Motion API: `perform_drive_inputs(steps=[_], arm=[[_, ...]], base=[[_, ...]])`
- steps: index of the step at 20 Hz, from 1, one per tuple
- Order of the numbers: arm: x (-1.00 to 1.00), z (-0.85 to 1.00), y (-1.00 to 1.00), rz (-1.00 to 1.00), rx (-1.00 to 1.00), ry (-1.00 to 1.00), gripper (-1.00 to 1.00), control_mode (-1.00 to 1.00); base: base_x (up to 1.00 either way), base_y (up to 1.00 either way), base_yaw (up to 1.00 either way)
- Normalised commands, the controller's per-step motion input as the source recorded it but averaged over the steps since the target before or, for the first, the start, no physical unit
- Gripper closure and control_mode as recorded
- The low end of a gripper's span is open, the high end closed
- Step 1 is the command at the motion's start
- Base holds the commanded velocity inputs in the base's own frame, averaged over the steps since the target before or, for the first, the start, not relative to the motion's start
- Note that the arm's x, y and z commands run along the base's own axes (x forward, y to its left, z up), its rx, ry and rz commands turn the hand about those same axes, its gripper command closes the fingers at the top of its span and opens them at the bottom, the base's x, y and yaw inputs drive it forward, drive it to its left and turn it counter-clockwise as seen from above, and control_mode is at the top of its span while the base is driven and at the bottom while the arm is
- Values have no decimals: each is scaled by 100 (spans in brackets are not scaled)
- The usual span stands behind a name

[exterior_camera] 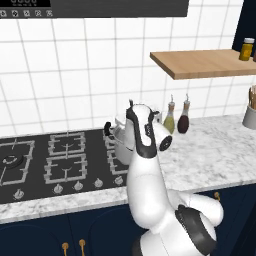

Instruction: Put the avocado and squash in the pot. Retrieve the spatula and lightly stir the vegetables in the pot.

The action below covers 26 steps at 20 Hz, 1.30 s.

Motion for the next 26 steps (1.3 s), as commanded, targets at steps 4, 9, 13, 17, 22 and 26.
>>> perform_drive_inputs(steps=[4,9,13,17,22,26], arm=[[0,-64,-3,1,4,1,100,-100],[15,-21,0,0,4,0,100,-100],[27,-28,0,2,0,-5,100,-100],[31,0,-3,0,0,-16,100,-100],[8,18,-7,0,0,-18,100,-100],[3,-18,-3,1,2,0,100,-100]], base=[[0,0,0],[0,0,0],[0,0,0],[0,0,0],[0,0,0],[0,0,0]])
